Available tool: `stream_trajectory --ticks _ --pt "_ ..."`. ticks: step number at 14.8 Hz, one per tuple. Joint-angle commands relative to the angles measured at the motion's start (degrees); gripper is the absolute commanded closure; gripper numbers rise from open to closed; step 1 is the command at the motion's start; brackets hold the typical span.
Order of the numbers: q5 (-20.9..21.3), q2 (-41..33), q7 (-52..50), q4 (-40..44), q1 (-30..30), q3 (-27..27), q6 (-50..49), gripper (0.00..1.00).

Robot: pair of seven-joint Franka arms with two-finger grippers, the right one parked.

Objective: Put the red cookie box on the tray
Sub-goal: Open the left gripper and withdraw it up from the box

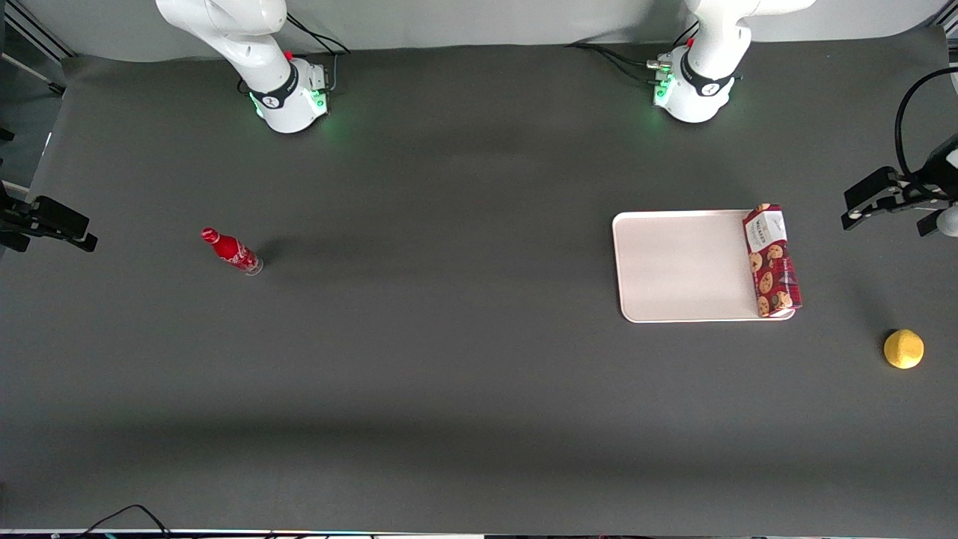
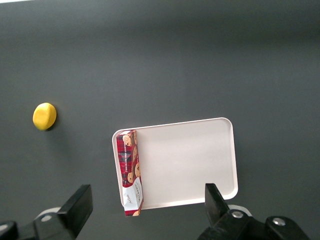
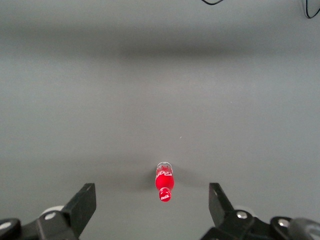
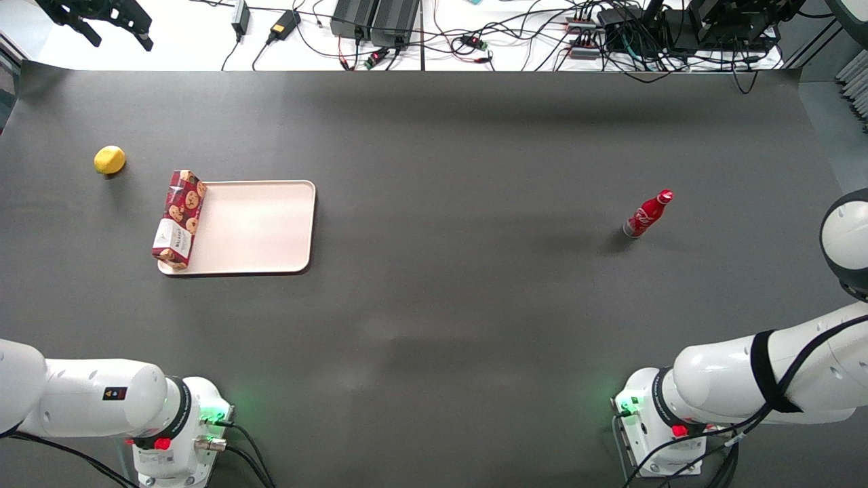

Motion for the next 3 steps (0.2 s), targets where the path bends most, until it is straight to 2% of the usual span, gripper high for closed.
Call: stream_trajectory --ticks 1,3 --pt "0.7 -1.7 -3.9 -0.9 0.5 -0.5 -1.4 0.00" --pt "0.7 -1.7 -3.9 -0.8 0.4 -0.5 -1.6 0.00"
